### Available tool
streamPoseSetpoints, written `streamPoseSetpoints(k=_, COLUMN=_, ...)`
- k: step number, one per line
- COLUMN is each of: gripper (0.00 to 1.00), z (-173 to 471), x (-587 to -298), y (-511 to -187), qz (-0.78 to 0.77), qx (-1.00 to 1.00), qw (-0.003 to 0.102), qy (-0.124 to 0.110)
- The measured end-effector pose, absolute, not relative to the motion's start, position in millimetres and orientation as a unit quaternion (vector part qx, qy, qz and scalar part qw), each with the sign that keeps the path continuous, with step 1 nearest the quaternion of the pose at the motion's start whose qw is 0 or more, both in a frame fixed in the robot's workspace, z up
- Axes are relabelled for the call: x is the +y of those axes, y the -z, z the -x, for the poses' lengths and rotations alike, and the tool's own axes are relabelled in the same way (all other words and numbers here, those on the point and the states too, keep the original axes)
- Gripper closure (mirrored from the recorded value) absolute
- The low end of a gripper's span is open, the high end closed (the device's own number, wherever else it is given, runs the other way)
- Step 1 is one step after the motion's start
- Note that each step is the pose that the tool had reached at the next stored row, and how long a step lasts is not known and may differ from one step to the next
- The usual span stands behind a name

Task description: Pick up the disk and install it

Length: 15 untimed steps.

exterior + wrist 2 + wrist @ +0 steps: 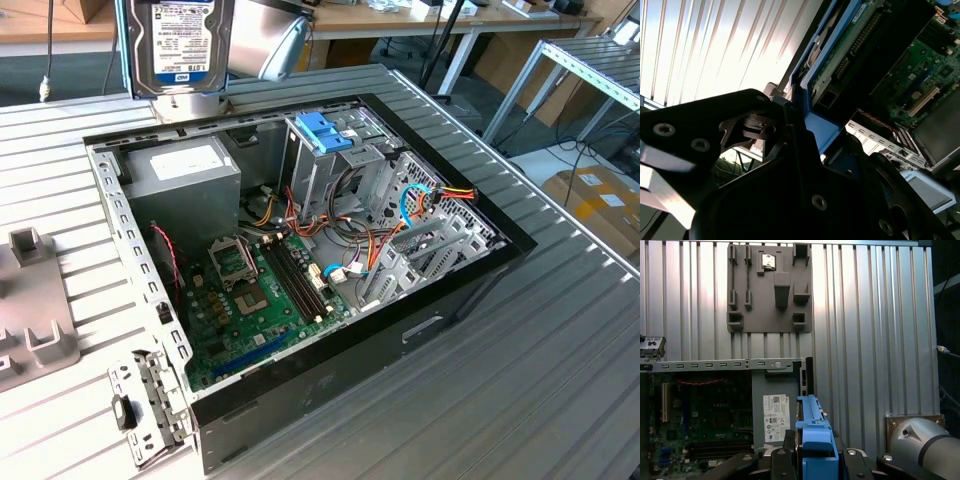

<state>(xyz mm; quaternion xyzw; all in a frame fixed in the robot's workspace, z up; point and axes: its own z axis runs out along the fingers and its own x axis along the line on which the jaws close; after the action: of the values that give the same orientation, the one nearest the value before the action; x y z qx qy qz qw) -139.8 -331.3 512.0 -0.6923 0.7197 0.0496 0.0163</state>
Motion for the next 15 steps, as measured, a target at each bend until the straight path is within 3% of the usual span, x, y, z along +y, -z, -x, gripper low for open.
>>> streamPoseSetpoints(k=15, gripper=0.63, z=129, x=-331, y=-512, qz=0.692, qx=0.720, qw=0.016, qy=-0.050)
